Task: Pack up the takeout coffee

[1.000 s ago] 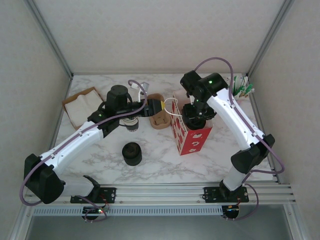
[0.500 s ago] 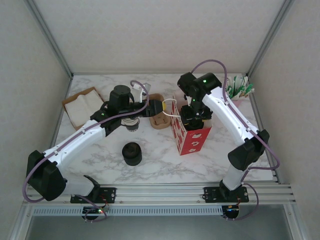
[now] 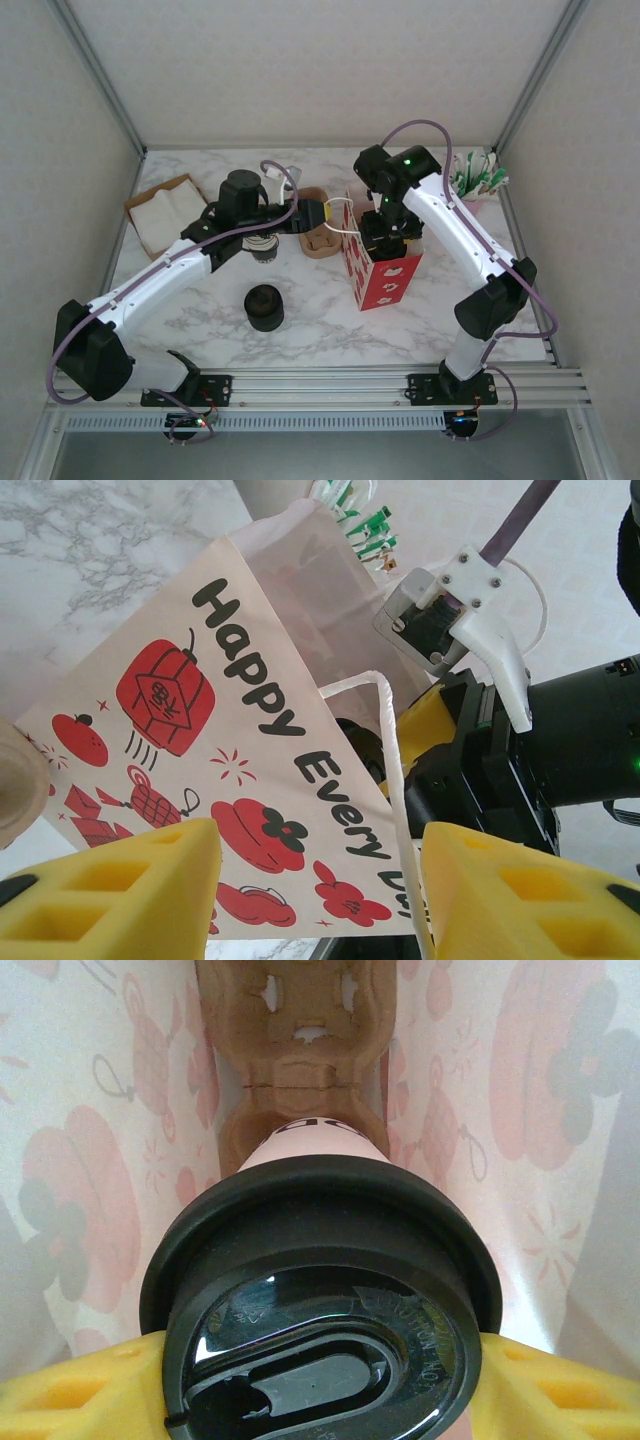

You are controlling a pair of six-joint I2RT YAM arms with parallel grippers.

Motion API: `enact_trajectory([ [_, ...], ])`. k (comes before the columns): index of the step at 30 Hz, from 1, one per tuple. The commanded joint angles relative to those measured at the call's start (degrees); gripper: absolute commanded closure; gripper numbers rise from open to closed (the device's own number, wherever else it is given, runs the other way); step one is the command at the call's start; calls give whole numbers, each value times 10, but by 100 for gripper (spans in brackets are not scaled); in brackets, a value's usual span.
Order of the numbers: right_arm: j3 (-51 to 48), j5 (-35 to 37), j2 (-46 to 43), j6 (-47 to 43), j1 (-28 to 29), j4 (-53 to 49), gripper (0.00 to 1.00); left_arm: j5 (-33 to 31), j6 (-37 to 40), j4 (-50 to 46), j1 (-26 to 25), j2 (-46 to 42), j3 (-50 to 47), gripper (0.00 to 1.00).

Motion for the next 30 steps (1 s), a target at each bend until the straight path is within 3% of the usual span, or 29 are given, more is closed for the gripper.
enact_trajectory([
  [1, -2, -13, 3, -3, -4, -96, 31, 10, 11, 10, 6, 5, 10, 45],
  [30, -20, -30, 6, -13, -3, -61, 32, 8, 11, 8, 6, 11, 10, 46],
])
